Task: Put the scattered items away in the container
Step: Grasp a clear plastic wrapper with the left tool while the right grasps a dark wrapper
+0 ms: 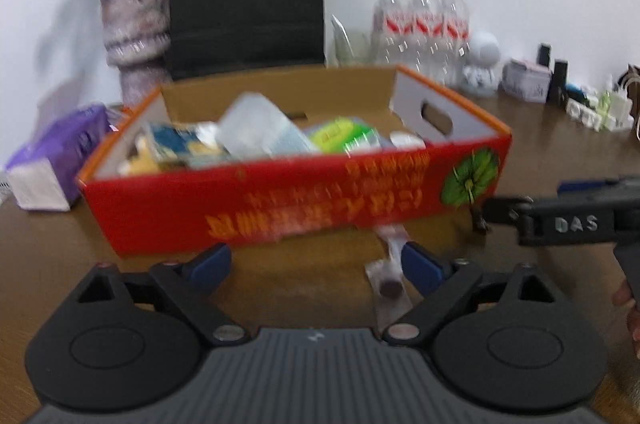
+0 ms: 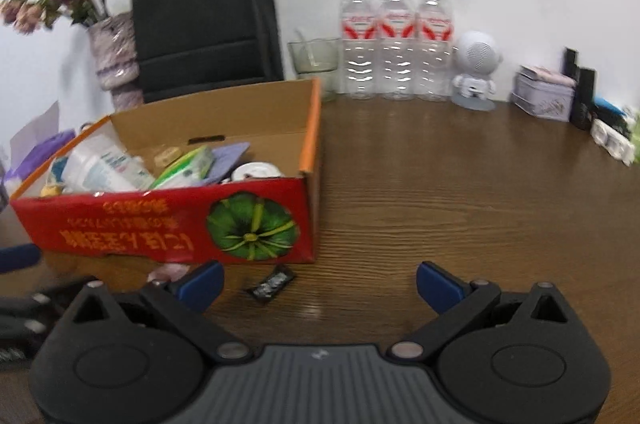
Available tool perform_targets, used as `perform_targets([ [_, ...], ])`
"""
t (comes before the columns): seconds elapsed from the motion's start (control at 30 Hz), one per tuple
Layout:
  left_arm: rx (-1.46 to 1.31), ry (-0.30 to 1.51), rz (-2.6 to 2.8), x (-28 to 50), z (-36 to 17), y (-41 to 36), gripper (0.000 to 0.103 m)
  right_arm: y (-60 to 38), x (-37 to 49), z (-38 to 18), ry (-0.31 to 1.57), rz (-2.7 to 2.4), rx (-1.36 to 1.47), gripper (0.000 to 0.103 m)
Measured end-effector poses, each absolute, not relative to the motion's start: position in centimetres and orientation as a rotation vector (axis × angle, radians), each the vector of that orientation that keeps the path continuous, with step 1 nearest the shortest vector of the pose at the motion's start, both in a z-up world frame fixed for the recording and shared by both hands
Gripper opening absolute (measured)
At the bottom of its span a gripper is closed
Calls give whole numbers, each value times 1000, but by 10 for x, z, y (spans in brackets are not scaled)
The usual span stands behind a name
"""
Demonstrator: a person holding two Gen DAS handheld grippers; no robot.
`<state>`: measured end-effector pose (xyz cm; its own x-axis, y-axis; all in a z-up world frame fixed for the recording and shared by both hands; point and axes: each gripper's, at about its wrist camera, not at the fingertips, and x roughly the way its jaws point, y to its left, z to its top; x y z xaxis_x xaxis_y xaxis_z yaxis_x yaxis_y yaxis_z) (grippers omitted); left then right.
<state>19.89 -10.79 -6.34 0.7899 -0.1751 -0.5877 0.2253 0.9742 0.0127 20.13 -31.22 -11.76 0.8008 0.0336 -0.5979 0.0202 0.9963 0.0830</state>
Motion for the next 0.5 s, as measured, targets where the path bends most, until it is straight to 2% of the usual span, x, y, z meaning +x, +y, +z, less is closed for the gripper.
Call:
perform_targets([
  [0.2, 97, 642, -248, 197, -71, -118, 78, -292, 213, -123, 652, -24, 24, 91],
  [0.27, 97, 660, -253, 197, -74, -118, 64, -291, 215, -125, 661, -16, 25, 82],
  [0.3, 96, 669, -253, 198, -76, -118, 51, -290, 215, -126, 667, -11, 21, 80],
  [0.33, 100, 666, -249, 199, -76, -117, 41, -289, 215, -128, 675, -6, 11, 68],
  [0.37, 104, 660, -249, 199, -76, -117, 33, -287, 214, -129, 685, 2, 3, 51],
  [0.4, 103, 657, -253, 199, -76, -115, 19, -287, 214, -130, 687, 11, 4, 43],
  [0.47, 89, 655, -253, 200, -76, -111, 19, -285, 209, -129, 683, 35, 2, 26],
  [0.5, 84, 653, -248, 201, -76, -109, 18, -284, 206, -129, 683, 46, -4, 21],
])
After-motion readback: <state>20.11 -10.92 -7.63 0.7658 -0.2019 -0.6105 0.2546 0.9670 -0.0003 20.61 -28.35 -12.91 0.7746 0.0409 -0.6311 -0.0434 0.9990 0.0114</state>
